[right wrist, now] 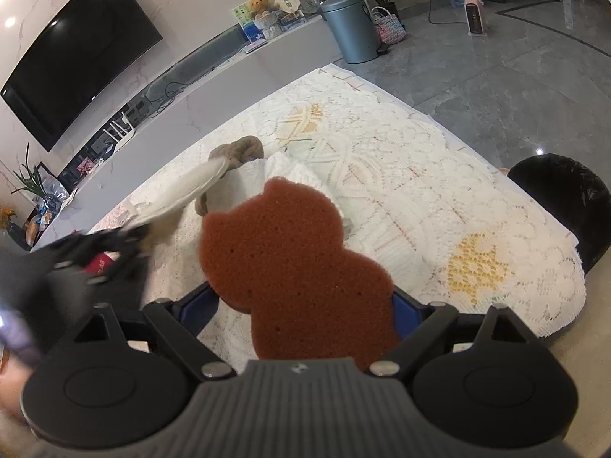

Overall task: Organize soft objects
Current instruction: 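Lift the white mitt with the left tool while the right tool carries the sponge toward the box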

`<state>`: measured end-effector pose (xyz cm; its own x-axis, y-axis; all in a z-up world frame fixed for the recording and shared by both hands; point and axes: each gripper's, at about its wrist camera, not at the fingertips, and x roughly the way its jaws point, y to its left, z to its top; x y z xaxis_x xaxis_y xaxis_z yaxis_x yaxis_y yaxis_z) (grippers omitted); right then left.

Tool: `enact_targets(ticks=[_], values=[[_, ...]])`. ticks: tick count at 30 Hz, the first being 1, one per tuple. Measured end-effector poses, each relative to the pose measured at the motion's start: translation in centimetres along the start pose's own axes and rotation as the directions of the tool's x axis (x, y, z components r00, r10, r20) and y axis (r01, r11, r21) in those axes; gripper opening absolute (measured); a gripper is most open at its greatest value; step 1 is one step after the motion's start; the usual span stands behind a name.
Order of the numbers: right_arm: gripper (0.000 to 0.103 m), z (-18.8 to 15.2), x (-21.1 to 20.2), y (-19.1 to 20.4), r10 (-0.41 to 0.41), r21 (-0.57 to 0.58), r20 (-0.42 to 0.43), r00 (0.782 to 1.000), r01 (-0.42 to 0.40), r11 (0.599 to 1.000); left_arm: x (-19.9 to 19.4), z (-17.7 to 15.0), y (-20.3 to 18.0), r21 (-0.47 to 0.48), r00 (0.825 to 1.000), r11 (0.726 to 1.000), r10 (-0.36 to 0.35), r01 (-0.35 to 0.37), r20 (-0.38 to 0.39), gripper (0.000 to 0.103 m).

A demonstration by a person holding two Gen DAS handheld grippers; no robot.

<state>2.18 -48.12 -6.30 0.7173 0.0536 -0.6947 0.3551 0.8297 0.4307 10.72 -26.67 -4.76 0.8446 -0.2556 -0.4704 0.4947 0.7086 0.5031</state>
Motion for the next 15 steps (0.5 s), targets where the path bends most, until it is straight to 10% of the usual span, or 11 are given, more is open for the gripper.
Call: enact_targets(ticks=[6, 15], values=[[0.09, -0.1, -0.2, 0.6, 0.022, -0.019, 0.009, 1.0, -0.022, 1.0, -5.4, 0.0, 5.1, -0.157, 0.992, 0.98, -0.127, 0.122, -0.021, 0.005], [0.089, 0.2, -2.8, 2.3, 0.103, -0.058, 0.078, 0.992, -0.098, 0.993, -8.2, 0.0, 8.3, -0.19, 0.993, 0.975, -0.114, 0.113, 0.005, 0.005]])
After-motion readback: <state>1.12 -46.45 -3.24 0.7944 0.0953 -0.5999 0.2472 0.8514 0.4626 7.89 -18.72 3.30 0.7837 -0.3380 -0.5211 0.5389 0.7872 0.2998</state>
